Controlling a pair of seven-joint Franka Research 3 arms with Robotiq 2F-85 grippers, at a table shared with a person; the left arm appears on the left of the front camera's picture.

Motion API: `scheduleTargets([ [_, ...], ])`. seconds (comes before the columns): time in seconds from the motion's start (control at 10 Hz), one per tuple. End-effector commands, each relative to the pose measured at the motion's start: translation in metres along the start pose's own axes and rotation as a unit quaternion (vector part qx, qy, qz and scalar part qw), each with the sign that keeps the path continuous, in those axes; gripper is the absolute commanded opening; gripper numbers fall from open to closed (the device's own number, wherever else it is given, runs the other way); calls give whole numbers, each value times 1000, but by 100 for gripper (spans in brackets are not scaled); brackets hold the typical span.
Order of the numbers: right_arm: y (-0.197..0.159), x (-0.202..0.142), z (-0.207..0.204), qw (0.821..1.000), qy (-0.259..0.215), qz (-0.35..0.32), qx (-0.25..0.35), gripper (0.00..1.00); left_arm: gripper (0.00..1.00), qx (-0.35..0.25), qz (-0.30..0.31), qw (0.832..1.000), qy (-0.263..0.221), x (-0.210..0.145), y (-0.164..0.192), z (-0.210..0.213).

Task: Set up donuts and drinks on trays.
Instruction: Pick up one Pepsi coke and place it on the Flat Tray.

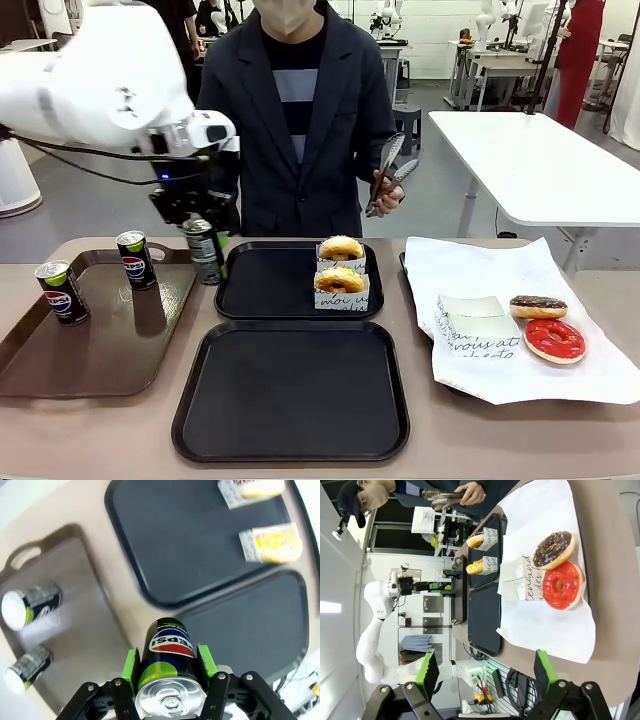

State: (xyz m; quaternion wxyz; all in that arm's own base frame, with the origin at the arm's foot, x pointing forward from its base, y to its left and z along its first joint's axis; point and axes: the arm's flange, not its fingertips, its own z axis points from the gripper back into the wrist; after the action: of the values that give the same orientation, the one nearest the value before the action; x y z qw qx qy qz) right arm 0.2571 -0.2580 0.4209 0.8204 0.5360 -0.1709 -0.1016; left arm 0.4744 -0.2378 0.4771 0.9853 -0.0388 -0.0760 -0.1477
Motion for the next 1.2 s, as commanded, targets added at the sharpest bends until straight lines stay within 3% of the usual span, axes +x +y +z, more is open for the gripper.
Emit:
scheduleTargets([
  [0.0,0,1,1,1000,-4,8,8,100,57,37,33,999,-13,36,-19,-21],
  [0.5,0,1,1,1000,-4,8,8,100,57,54,61,996,-39,61,-49,-84],
  [1.0,0,1,1,1000,-4,8,8,100,57,65,66,995,-36,63,-47,-98],
  [1.1,0,1,1,1000,-4,8,8,100,100,66,67,995,-35,63,-47,-98],
])
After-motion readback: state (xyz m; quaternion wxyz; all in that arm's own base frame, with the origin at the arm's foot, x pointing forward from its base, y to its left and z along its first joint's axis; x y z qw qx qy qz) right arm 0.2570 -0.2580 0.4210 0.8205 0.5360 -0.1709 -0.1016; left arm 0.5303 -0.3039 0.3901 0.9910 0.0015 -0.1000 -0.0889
